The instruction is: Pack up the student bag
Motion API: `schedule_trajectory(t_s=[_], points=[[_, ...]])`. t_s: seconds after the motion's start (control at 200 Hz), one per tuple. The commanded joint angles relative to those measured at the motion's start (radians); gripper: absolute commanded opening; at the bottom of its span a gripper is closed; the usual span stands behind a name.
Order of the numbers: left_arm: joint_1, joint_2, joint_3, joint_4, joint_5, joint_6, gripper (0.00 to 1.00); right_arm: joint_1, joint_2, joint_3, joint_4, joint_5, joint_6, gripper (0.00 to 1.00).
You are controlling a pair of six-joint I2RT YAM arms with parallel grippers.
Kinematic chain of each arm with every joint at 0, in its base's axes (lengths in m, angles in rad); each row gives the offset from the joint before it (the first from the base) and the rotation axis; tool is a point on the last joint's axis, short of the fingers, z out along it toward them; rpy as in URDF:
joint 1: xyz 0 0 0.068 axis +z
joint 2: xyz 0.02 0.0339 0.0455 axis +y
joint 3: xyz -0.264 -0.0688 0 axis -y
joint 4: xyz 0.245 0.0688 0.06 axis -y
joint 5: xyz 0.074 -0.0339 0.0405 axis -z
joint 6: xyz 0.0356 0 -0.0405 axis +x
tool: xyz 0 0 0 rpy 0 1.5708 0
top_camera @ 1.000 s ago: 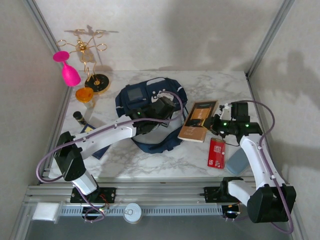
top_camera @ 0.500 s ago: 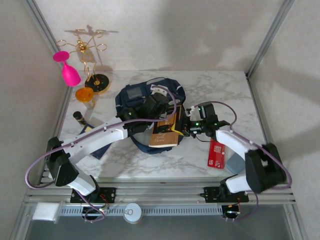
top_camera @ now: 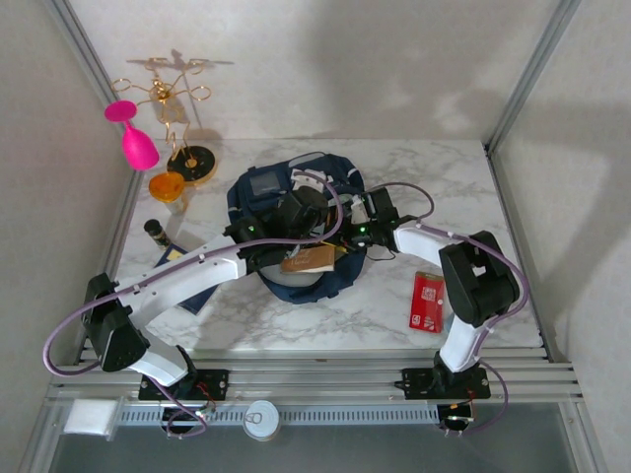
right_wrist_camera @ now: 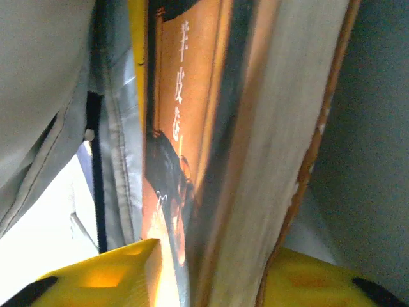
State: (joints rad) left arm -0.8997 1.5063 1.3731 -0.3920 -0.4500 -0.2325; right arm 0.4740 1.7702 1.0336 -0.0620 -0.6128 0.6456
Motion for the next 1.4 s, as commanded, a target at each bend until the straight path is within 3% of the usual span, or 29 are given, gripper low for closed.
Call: schedule_trajectory(t_s=[0.0,0.2,0.31,0.406,0.571,0.691,0.856,1.021,1.131,1.307,1.392], points=[[0.007,-0.046,-0.008,0.062,-0.043,-0.020,0.00,0.000,-0.096,-0.009,-0.099,0.115,-0.085,0.51],[0.007,-0.057,-0.045,0.077,-0.026,-0.028,0.00,0.046,-0.302,-0.141,-0.184,0.252,-0.067,0.57],[0.007,-0.057,-0.048,0.078,-0.020,-0.033,0.00,0.115,-0.355,-0.188,-0.199,0.297,-0.021,0.53],[0.007,-0.053,-0.051,0.080,-0.018,-0.034,0.00,0.179,-0.361,-0.205,-0.199,0.334,0.006,0.43],[0.007,-0.045,-0.041,0.076,-0.004,-0.040,0.00,0.215,-0.266,-0.199,-0.120,0.352,0.023,0.25],[0.007,-0.044,-0.033,0.069,0.011,-0.047,0.00,0.216,-0.195,-0.155,-0.045,0.374,0.018,0.18],[0.007,-0.054,-0.032,0.050,0.021,-0.054,0.00,0.212,-0.098,-0.069,-0.049,0.584,-0.059,0.10],[0.007,-0.068,-0.046,0.078,0.019,-0.074,0.00,0.200,-0.018,-0.032,0.098,0.661,-0.148,0.04],[0.007,-0.067,-0.040,0.068,-0.008,-0.078,0.00,0.196,-0.023,-0.017,0.114,0.672,-0.169,0.05],[0.007,-0.068,-0.039,0.084,0.011,-0.080,0.00,0.203,-0.165,-0.164,0.159,0.622,-0.170,0.17],[0.007,-0.072,-0.039,0.092,0.013,-0.085,0.00,0.203,-0.167,-0.224,0.176,0.572,-0.121,0.16]])
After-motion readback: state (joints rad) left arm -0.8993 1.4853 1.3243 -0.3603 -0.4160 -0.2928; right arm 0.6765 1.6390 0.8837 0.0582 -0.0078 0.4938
